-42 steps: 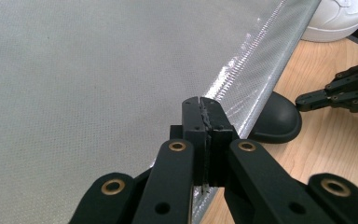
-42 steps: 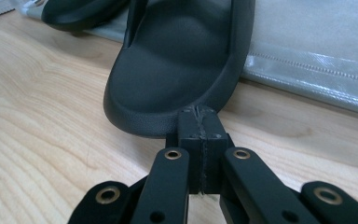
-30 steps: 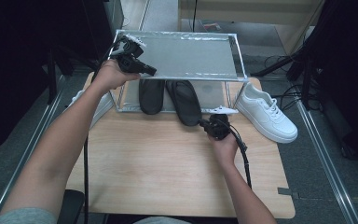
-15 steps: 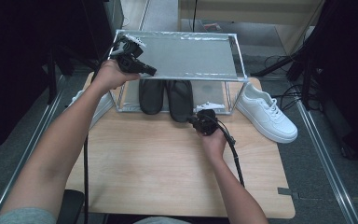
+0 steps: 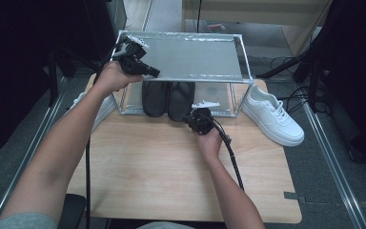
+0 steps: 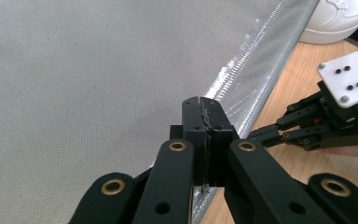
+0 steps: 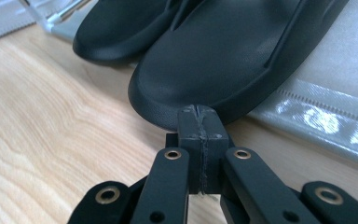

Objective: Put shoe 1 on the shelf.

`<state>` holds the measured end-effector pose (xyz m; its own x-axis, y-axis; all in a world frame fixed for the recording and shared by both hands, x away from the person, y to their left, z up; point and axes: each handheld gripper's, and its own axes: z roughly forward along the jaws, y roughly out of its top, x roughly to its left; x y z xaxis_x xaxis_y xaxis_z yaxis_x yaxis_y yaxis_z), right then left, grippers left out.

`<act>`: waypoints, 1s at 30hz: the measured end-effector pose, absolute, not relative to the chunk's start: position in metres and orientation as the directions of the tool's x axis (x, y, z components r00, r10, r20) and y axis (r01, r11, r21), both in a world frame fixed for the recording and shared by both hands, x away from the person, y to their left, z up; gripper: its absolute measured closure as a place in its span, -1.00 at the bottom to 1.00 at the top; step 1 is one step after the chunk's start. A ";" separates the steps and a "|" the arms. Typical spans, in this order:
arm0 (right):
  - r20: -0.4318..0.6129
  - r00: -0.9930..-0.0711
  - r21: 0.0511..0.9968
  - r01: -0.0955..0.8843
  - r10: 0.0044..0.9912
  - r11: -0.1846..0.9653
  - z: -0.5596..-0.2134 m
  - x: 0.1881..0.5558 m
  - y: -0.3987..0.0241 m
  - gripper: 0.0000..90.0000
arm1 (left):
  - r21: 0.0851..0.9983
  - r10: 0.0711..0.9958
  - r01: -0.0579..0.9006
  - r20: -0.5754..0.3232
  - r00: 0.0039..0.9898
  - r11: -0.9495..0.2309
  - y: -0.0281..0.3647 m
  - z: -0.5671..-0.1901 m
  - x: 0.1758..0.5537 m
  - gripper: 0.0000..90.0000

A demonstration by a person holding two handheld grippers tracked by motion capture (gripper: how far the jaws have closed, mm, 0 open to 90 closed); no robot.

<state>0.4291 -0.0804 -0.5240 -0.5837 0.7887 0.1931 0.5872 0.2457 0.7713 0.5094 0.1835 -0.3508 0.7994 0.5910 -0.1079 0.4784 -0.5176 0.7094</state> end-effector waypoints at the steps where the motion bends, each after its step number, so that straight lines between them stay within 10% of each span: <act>1: 0.195 -0.582 0.773 0.587 0.789 0.242 -0.525 0.430 -0.079 1.00 | 0.710 0.591 0.479 -0.109 0.799 -0.516 0.184 -0.351 0.509 1.00; 21: 0.238 -0.625 0.764 0.593 0.744 0.255 -0.518 0.428 -0.075 0.96 | 0.733 0.603 0.467 -0.097 0.792 -0.495 0.186 -0.352 0.507 0.93; 30: 0.269 -0.678 0.781 0.569 0.684 0.257 -0.497 0.403 -0.093 0.73 | 0.766 0.581 0.449 -0.123 0.805 -0.460 0.188 -0.336 0.488 0.47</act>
